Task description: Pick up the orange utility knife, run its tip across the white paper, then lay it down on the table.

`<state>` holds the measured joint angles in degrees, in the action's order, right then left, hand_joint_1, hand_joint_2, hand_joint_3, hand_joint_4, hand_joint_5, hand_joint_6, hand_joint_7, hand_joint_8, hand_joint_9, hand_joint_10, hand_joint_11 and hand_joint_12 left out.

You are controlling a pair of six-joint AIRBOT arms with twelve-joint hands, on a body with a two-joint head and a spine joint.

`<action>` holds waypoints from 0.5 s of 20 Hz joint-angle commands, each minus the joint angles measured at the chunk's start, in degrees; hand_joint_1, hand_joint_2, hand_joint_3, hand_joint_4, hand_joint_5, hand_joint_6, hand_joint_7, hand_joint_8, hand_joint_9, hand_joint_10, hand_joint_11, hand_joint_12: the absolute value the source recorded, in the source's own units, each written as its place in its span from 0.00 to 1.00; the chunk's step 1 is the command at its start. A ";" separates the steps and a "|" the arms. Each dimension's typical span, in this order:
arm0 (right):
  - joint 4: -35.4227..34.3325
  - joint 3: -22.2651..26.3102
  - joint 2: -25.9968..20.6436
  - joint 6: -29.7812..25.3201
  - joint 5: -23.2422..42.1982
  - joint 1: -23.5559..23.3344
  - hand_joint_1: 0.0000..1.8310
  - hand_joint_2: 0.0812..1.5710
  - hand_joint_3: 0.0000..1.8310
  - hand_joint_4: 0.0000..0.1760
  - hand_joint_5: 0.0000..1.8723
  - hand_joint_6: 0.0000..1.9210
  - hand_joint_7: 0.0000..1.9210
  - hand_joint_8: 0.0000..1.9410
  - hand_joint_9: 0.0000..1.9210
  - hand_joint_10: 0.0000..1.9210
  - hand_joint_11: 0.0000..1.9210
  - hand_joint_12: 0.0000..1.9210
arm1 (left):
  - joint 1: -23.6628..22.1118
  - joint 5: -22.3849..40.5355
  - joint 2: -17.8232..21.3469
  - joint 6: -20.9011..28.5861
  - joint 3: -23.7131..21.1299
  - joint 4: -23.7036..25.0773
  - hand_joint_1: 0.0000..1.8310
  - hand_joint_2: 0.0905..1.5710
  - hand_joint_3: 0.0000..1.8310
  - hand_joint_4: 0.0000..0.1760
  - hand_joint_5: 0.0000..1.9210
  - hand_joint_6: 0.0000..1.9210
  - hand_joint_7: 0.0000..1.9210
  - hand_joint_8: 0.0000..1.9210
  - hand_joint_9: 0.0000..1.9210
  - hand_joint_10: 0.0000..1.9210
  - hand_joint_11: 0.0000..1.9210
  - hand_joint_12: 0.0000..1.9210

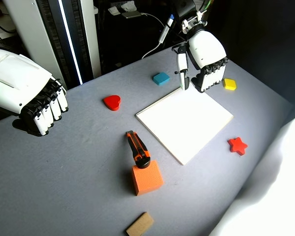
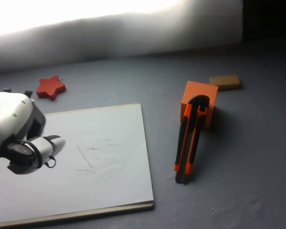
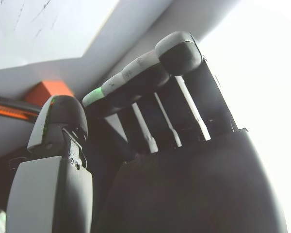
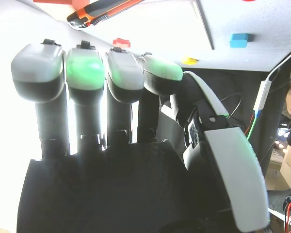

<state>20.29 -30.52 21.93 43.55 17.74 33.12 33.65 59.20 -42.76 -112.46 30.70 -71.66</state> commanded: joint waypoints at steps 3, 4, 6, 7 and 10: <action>-0.81 -0.01 -0.31 0.12 5.26 -0.35 0.12 0.78 0.02 0.00 0.08 0.22 0.23 0.05 0.15 0.39 0.00 0.84 | 0.71 8.80 -0.47 0.97 -0.36 2.15 0.11 0.82 0.03 0.01 0.06 0.03 0.14 0.01 0.15 0.17 0.00 0.69; -0.81 -0.01 -0.31 0.12 5.26 -0.36 0.12 0.78 0.00 0.00 0.10 0.17 0.23 0.01 0.14 0.35 0.00 0.80 | 1.06 9.76 -0.64 1.78 -0.39 2.15 0.07 0.83 0.00 0.05 0.06 0.01 0.12 0.00 0.13 0.09 0.00 0.61; -0.81 -0.01 -0.32 0.12 5.33 -0.36 0.08 0.78 0.00 0.00 0.10 0.11 0.21 0.00 0.13 0.26 0.00 0.73 | 1.31 10.69 -0.93 2.47 -0.57 1.76 0.01 0.81 0.00 0.02 0.02 0.00 0.07 0.00 0.08 0.04 0.00 0.47; -0.81 -0.01 -0.32 0.12 5.61 -0.36 0.11 0.77 0.00 0.00 0.07 0.06 0.14 0.00 0.08 0.16 0.00 0.54 | 1.41 10.75 -1.09 2.47 -0.66 1.59 0.00 0.76 0.00 0.06 0.01 0.00 0.04 0.00 0.03 0.01 0.00 0.28; -0.81 -0.01 -0.42 0.12 6.96 -0.28 0.08 0.74 0.00 0.00 0.04 0.01 0.08 0.00 0.08 0.04 0.00 0.28 | 2.87 10.74 -1.53 3.20 -0.79 1.51 0.00 0.70 0.00 0.06 0.00 0.00 0.00 0.00 0.00 0.00 0.00 0.01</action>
<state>20.32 -30.52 21.87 43.79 18.61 33.12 37.34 65.45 -44.53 -109.01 29.85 -73.73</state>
